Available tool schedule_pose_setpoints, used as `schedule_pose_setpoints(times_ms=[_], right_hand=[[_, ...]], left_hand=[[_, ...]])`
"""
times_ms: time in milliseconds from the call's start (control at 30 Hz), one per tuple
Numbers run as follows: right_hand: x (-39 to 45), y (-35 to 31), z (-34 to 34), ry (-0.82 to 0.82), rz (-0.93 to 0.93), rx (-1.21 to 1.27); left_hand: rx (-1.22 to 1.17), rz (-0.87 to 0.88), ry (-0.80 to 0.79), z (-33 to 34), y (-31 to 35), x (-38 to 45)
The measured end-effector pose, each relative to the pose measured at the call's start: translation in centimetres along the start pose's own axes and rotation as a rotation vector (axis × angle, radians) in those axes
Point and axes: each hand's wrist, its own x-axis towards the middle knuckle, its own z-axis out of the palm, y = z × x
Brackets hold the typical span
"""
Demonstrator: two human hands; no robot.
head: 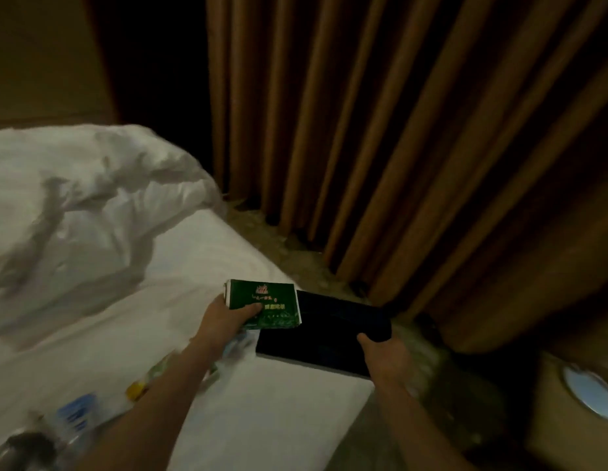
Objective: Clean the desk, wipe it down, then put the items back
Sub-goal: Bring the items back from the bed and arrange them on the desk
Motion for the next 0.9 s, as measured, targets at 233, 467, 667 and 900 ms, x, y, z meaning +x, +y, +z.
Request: schedule_pose_setpoints(times_ms=[233,467,667,900], right_hand=[[-3.3,12.0,-19.3,0.334,0.190,0.100],[-13.7,27.8,-35.2,0.680,0.440,0.080],[-23.9,39.5,-44.5,0.864,0.634,0.077],[-33.1,49.6,-51.5,1.027,0.849,0.205]], left_hand=[[0.065,0.094,-0.503,18.2,2.7,-11.6],[0.154,0.154,-0.922,33.0,-1.0,-30.4],[0.256,0.229,-1.214,42.0,-5.4,-45.9],[0.439,0.266,-1.576,49.9,-10.2,-60.0]])
